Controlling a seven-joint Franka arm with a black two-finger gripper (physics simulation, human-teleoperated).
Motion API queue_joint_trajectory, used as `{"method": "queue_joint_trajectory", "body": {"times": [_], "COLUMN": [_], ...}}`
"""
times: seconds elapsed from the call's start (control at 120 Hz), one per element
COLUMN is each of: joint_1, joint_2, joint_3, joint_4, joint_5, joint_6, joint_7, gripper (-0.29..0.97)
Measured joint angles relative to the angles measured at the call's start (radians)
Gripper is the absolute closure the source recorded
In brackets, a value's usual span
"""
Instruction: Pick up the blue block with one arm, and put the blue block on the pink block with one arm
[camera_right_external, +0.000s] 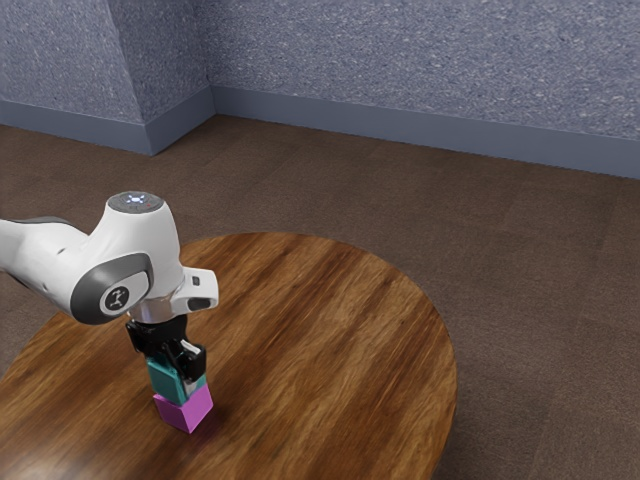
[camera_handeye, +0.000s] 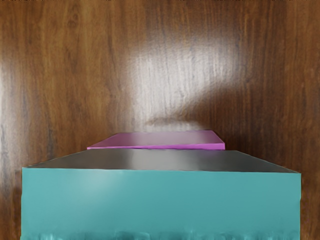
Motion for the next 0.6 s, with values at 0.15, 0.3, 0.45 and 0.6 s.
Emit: {"method": "queue_joint_trajectory", "body": {"times": [0.15,0.3,0.45,0.6], "joint_1": [-0.003,-0.002,0.002,0.005], "joint_2": [0.000,-0.004,-0.096,-0.135], "joint_3": [0.000,0.000,0.000,-0.006], "joint_4": [0.000,0.002,-0.011,0.054], "joint_5": [-0.003,-0.002,0.002,0.002], "joint_6": [0.005,0.006,0.005,-0.019], "joint_7": [0.000,-0.001,-0.001,-0.001], "gripper": [0.17,0.08,0.04,0.02]}}
